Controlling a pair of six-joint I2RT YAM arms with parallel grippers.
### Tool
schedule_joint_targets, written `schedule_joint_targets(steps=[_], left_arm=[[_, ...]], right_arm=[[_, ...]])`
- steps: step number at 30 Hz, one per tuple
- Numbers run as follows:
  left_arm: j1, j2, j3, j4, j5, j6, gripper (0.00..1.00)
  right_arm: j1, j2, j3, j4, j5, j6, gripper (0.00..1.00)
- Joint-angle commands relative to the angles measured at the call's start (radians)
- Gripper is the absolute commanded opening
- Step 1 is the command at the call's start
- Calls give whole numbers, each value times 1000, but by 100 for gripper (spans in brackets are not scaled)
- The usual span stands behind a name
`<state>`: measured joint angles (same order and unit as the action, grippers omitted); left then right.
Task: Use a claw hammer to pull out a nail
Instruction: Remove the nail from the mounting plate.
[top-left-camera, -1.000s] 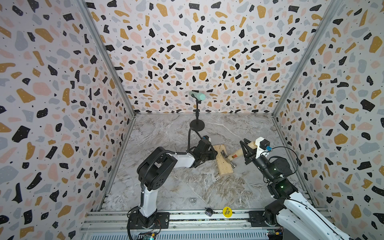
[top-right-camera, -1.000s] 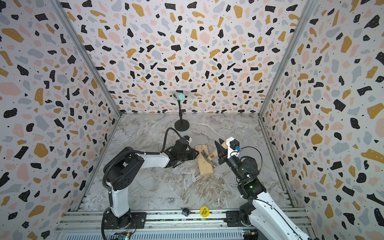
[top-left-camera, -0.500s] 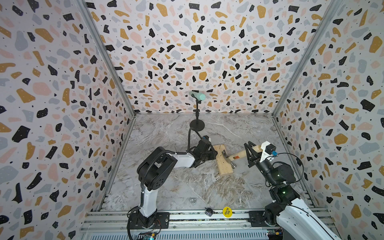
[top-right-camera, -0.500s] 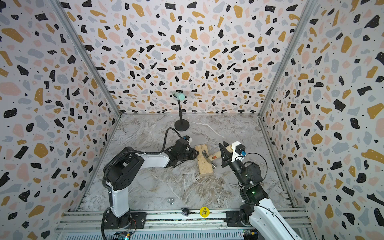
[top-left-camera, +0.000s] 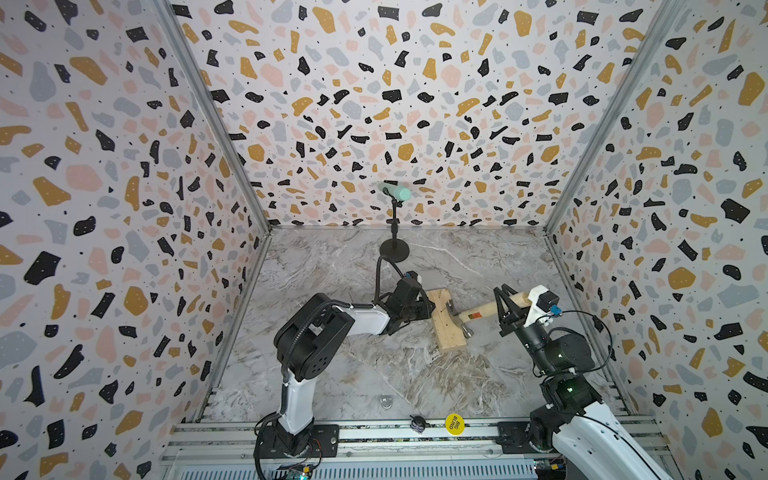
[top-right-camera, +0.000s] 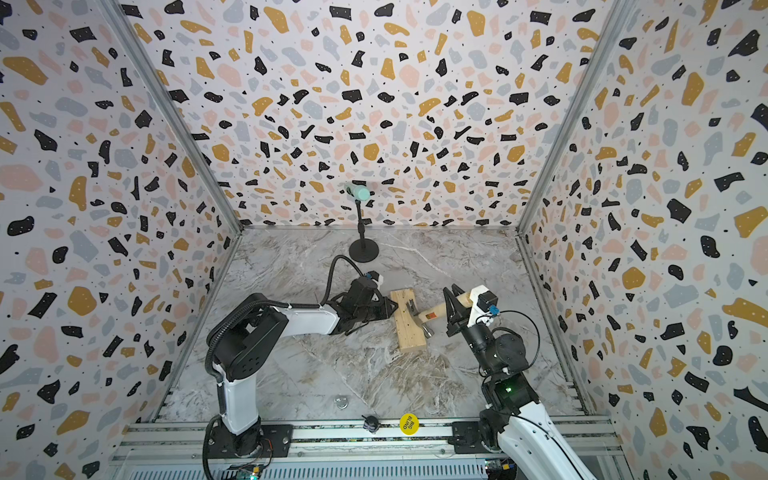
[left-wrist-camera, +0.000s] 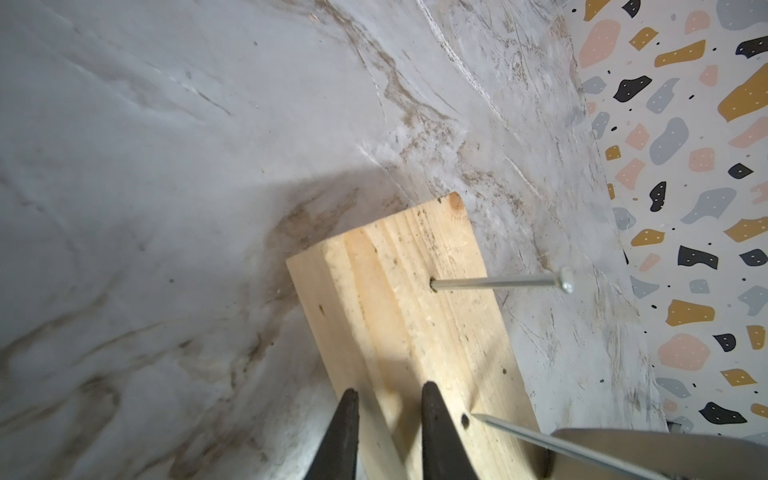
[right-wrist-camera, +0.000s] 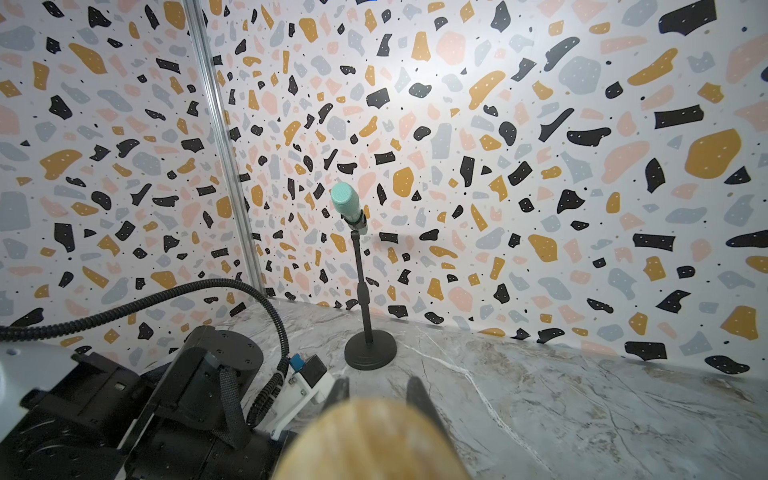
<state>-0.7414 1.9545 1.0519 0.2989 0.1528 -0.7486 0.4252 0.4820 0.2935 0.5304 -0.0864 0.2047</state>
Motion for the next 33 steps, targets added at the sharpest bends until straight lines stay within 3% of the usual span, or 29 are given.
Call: schedule_joint_targets(steps=[1, 33], left_arm=[[-5, 64, -33, -181, 7, 7, 22], [-6, -48, 8, -255, -33, 121, 21]], right_arm=[[1, -22, 42, 6, -13, 39, 0], [1, 11, 335, -111, -56, -39, 0]])
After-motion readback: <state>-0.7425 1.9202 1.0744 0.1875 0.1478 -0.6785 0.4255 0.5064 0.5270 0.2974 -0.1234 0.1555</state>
